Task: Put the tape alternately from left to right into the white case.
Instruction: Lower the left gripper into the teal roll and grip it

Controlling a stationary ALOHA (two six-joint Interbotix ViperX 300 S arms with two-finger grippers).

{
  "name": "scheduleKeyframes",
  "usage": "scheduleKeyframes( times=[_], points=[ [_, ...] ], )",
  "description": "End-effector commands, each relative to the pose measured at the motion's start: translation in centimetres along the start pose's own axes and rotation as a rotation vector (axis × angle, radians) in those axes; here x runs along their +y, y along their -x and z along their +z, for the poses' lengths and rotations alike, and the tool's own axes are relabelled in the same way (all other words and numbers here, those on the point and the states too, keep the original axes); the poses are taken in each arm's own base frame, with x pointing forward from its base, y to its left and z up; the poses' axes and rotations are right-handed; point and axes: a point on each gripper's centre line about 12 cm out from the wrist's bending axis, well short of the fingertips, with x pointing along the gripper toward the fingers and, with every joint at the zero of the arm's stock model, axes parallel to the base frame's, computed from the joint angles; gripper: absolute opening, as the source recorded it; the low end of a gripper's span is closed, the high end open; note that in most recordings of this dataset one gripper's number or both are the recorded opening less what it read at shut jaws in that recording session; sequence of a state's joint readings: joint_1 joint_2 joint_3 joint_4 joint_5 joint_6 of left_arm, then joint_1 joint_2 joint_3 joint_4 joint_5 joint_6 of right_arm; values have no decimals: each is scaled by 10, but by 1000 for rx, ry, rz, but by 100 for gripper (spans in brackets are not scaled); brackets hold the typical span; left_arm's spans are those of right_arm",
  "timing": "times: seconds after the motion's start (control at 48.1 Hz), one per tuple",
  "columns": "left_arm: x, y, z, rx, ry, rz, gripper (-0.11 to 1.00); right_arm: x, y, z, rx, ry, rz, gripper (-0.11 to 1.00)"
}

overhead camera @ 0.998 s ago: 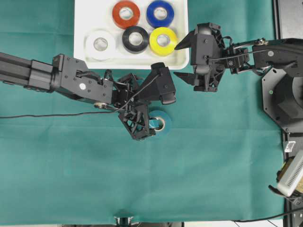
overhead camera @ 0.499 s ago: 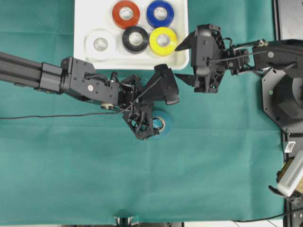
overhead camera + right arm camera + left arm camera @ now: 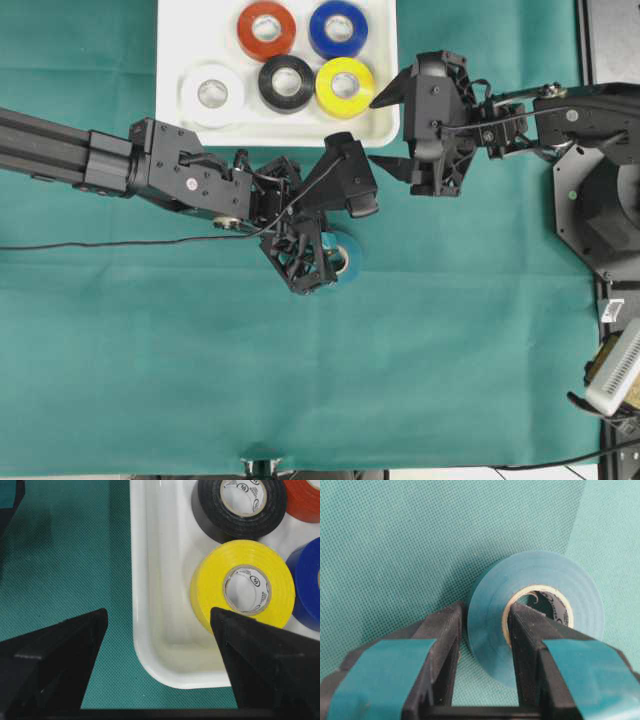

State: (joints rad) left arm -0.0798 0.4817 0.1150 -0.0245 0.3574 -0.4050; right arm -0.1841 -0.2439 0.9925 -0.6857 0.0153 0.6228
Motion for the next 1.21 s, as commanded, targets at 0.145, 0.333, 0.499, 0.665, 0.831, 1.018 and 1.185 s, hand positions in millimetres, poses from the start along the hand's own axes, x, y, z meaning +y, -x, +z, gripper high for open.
scheduleKeyframes(
  times=[0.145, 0.333, 0.499, 0.665, 0.831, 1.018, 1.185],
  points=[
    [-5, 14, 15, -44, 2, -18, 25, 1, 4, 7, -30, 2, 4, 86],
    [-11, 20, 17, -56, -7, -28, 25, 1, 4, 7, -30, 2, 4, 86],
    [-22, 35, 21, -80, -24, -50, 25, 1, 4, 7, -30, 2, 4, 86],
    [-27, 55, 21, -91, -31, -62, 25, 1, 4, 8, -33, 2, 4, 86],
    [-37, 82, 22, -112, -48, -84, 25, 1, 4, 7, -30, 1, 5, 86],
    [-31, 97, 18, -110, -48, -76, 25, 1, 4, 8, -33, 0, 4, 86],
    [-12, 103, 10, -81, -39, -44, 25, 1, 4, 9, -34, 0, 5, 86]
  ],
)
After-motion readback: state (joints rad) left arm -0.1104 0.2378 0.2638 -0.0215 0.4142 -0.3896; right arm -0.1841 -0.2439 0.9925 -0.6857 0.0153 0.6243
